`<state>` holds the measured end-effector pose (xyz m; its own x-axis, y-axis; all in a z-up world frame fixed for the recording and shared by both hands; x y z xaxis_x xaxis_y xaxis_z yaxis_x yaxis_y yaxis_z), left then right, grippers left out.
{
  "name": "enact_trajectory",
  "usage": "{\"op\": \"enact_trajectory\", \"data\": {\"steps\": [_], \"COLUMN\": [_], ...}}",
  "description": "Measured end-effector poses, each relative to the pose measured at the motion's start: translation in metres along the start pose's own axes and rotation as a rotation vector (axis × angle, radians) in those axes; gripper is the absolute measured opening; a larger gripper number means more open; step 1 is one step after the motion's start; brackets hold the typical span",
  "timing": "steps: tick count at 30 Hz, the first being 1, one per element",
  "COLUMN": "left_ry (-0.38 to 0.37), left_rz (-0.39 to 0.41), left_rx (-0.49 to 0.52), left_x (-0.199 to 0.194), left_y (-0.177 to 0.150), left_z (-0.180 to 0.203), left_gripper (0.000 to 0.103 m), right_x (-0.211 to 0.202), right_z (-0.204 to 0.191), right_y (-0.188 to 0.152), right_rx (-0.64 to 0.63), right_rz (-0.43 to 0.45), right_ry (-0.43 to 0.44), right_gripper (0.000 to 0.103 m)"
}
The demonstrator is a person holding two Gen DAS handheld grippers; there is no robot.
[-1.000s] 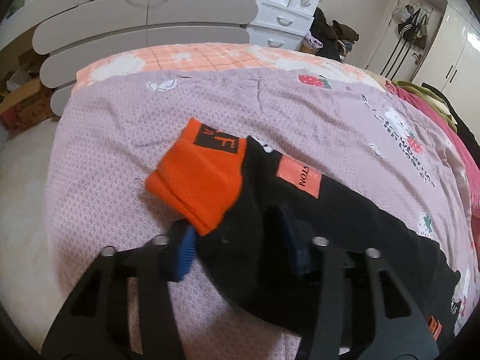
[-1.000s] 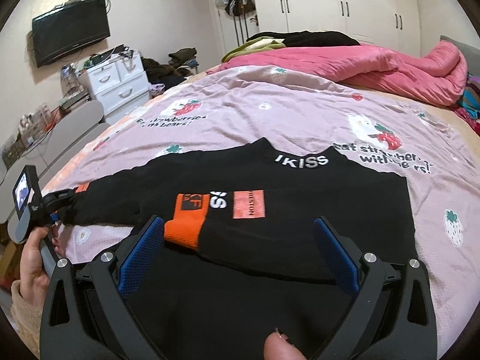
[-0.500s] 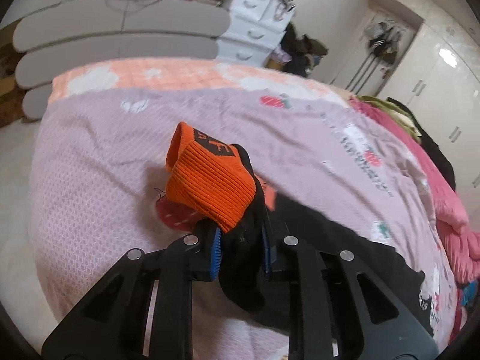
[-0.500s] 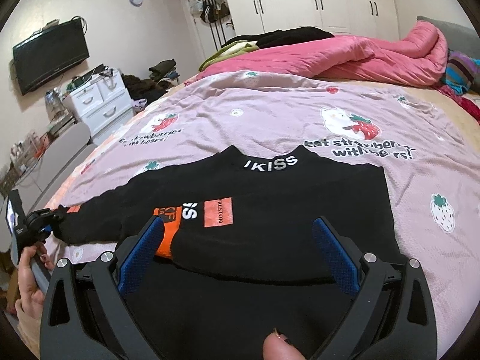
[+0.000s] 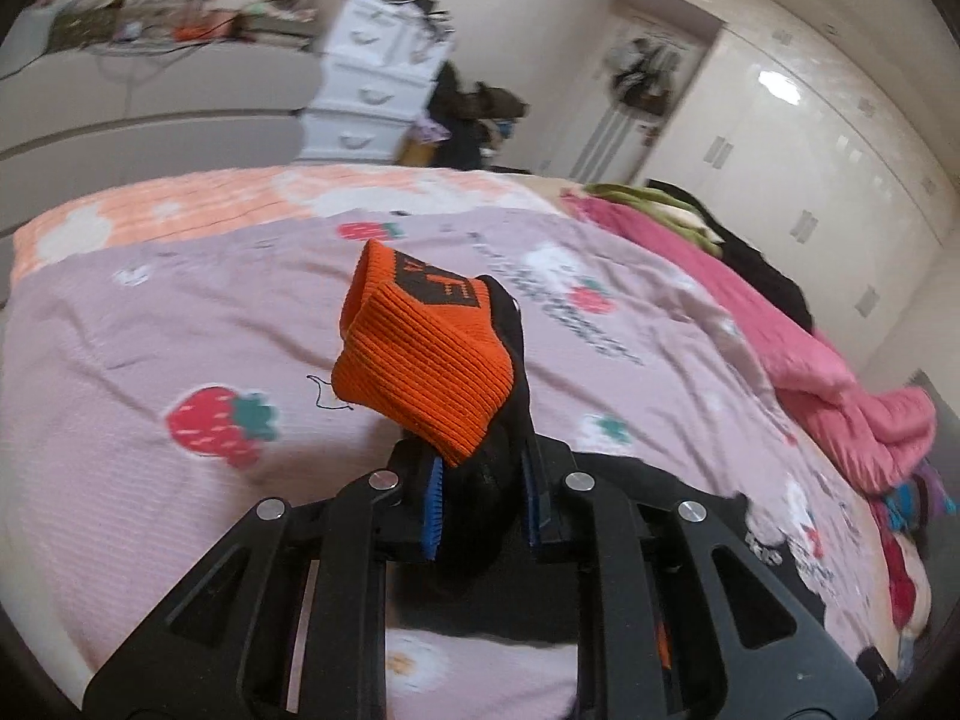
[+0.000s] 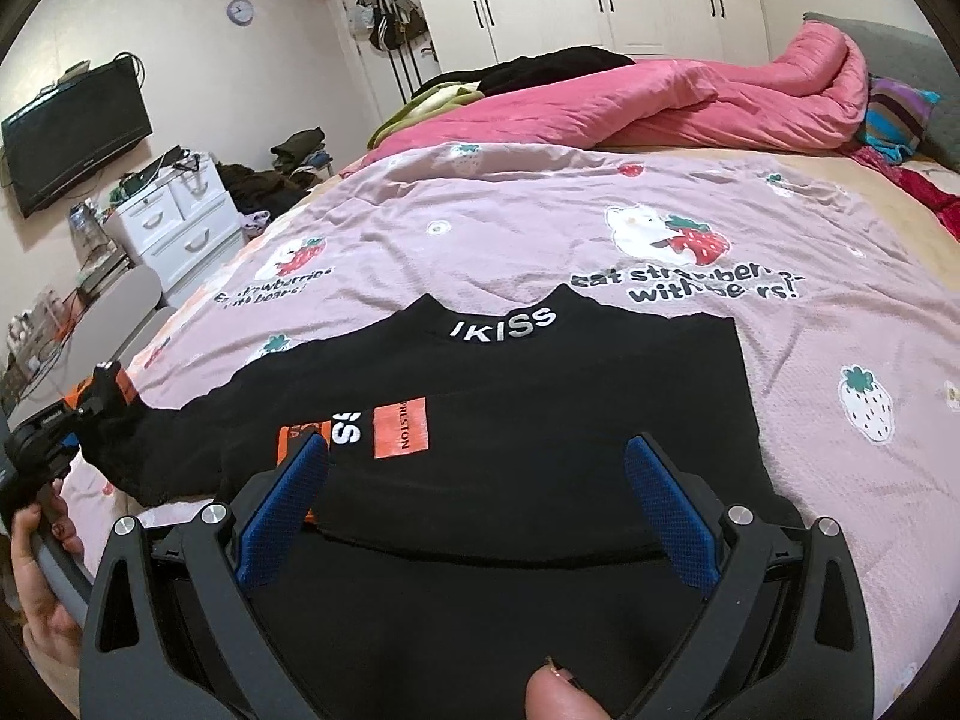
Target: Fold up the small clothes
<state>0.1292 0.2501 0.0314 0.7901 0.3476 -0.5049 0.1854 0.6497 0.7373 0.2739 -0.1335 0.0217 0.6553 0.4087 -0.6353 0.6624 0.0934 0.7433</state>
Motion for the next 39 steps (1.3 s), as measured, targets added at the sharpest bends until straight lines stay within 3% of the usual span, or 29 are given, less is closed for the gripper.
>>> {"op": "enact_trajectory", "data": {"steps": [8, 20, 39], "left_ry": [-0.115, -0.296, -0.466], "left_rz": [-0.023, -0.041, -0.165], "left_rx": [0.08, 0.131, 0.228], "left_x": [-0.003, -0.016, -0.007], "left_y": [-0.013, -0.025, -0.062], "left_z": [0.052, 0.099, 0.164], "left_gripper": [0.012, 0.012, 0.012], "right_x": [-0.007, -0.012, -0.034], "right_z": [0.019, 0.041, 0.078], "right_y": [0.004, 0.005, 0.012], "right_rx": [0.046, 0.092, 0.181], "right_rz": [0.016, 0.028, 0.086], "right_ry": [-0.02, -0.071, -0.103], "right_gripper": [0.099, 0.099, 0.099]}}
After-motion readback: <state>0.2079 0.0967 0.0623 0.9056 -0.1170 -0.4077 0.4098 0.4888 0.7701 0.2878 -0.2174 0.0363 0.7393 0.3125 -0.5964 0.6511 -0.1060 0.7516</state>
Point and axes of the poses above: each gripper's, at about its wrist camera, not at the fingertips, and x roughly the way its jaws point, z to its right, y to its top, the point moved 4 cm from there along x, roughly the way its jaws point, and after that the axes turned 3 degrees about -y, right-handed, at the moved point
